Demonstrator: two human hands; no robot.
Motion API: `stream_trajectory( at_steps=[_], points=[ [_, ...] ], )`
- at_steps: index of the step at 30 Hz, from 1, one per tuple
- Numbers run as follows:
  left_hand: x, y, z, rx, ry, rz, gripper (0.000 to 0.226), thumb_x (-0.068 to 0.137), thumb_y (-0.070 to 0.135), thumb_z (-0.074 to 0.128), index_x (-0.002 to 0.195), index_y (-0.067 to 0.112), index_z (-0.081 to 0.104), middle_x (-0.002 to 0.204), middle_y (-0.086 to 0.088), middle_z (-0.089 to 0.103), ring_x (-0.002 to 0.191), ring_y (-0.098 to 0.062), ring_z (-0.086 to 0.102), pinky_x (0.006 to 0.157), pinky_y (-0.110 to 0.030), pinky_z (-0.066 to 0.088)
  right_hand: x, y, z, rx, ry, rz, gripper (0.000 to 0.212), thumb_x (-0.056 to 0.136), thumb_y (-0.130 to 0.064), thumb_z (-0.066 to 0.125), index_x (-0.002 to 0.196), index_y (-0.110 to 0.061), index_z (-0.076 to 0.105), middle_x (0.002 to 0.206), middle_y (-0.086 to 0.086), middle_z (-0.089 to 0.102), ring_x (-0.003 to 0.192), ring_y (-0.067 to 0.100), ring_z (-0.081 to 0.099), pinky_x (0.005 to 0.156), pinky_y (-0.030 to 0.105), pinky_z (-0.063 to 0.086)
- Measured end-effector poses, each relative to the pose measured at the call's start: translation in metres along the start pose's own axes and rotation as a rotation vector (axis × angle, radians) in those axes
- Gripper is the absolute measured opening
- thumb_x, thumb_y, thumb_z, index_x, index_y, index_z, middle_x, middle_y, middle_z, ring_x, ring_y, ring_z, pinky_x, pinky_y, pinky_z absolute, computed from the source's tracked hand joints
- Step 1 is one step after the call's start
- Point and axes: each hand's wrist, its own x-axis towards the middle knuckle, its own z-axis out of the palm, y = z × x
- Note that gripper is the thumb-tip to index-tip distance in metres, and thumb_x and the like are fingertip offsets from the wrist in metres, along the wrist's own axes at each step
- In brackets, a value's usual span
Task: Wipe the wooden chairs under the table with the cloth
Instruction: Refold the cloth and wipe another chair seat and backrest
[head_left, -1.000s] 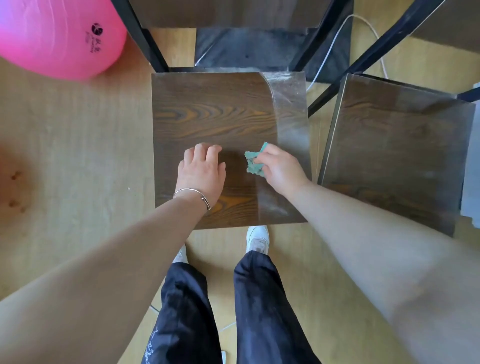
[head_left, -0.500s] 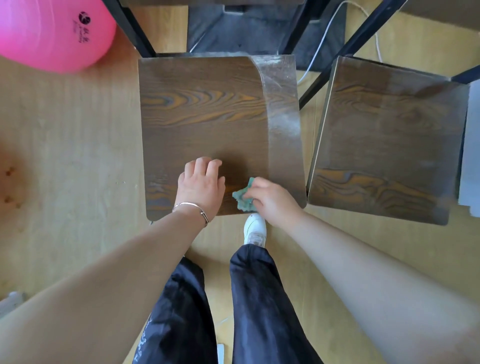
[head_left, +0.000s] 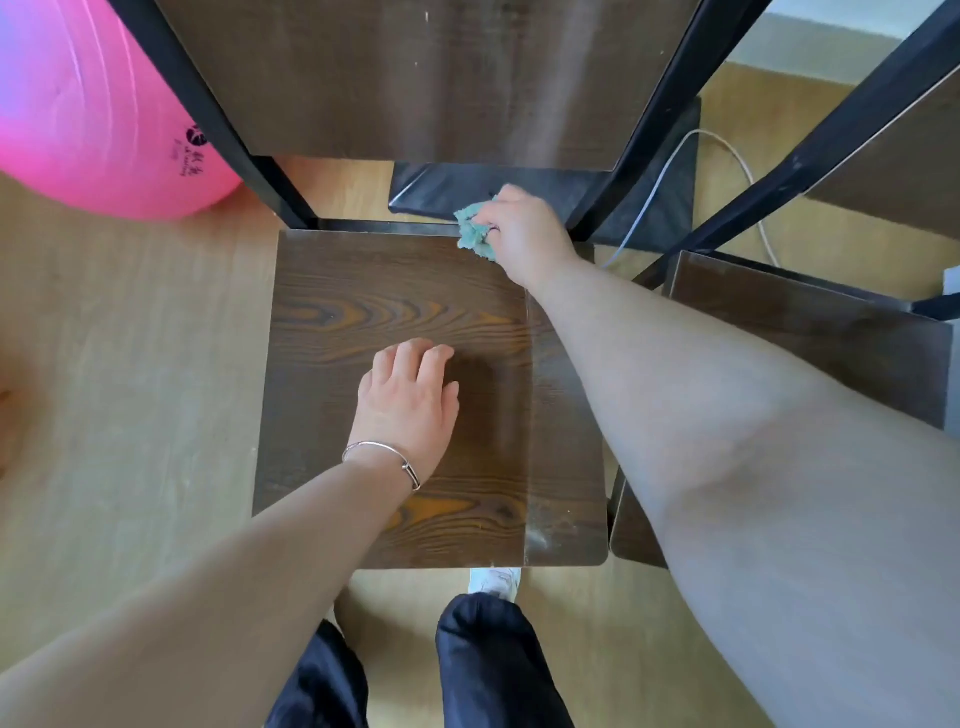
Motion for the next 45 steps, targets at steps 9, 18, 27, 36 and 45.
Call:
stream_trajectory(
  at_steps=[9,18,27,36,45],
  points=[
    [-0.005,-0.001,-0.01,-0.005,-0.006,0.015,0.037,0.094,0.03,0.049,0.129,0.018,0.051,0.131,-0.004,0.049,0.117,-0.03,0.042,0.094,-0.044,0.041,-0.073,0.03,-0.003,0.034,0.078,0.109,0.03,0.096,-0.01,0.047,0.117,-0.015,0.066,0.119,0.011,0.057,0.104,0.026,0.054,0.081,0.023,0.038],
    [-0.033,-0.003,-0.011,0.015,-0.047,0.049,0.038,0.094,0.029,0.05,0.13,0.017,0.051,0.13,-0.008,0.049,0.115,-0.035,0.041,0.092,-0.047,0.04,-0.211,0.015,0.046,-0.018,0.041,0.055,0.024,0.09,-0.006,0.061,0.112,-0.012,0.067,0.114,0.004,0.058,0.1,0.027,0.06,0.081,0.035,0.055],
    [-0.081,-0.005,0.0,0.045,-0.134,0.063,0.038,0.095,0.029,0.048,0.131,0.017,0.049,0.131,-0.009,0.047,0.117,-0.036,0.039,0.094,-0.047,0.038,-0.323,-0.005,0.091,0.027,-0.021,-0.02,0.028,0.075,0.006,0.07,0.1,-0.007,0.071,0.093,0.009,0.061,0.079,0.033,0.06,0.064,0.04,0.056],
    [-0.099,0.01,0.008,0.038,-0.142,0.066,0.038,0.095,0.029,0.047,0.131,0.017,0.049,0.132,-0.007,0.047,0.117,-0.034,0.039,0.093,-0.047,0.04,-0.358,-0.016,0.094,0.172,-0.113,0.043,0.03,0.085,0.004,0.061,0.111,-0.007,0.071,0.104,0.006,0.061,0.093,0.028,0.059,0.079,0.037,0.054],
    [-0.056,0.031,0.011,0.004,-0.09,0.039,0.038,0.095,0.03,0.049,0.131,0.019,0.05,0.132,-0.005,0.048,0.117,-0.032,0.041,0.093,-0.045,0.041,-0.171,0.011,0.012,0.17,0.18,0.067,0.026,0.091,-0.006,0.055,0.113,-0.01,0.07,0.106,0.005,0.058,0.095,0.023,0.058,0.085,0.036,0.051]
  ],
)
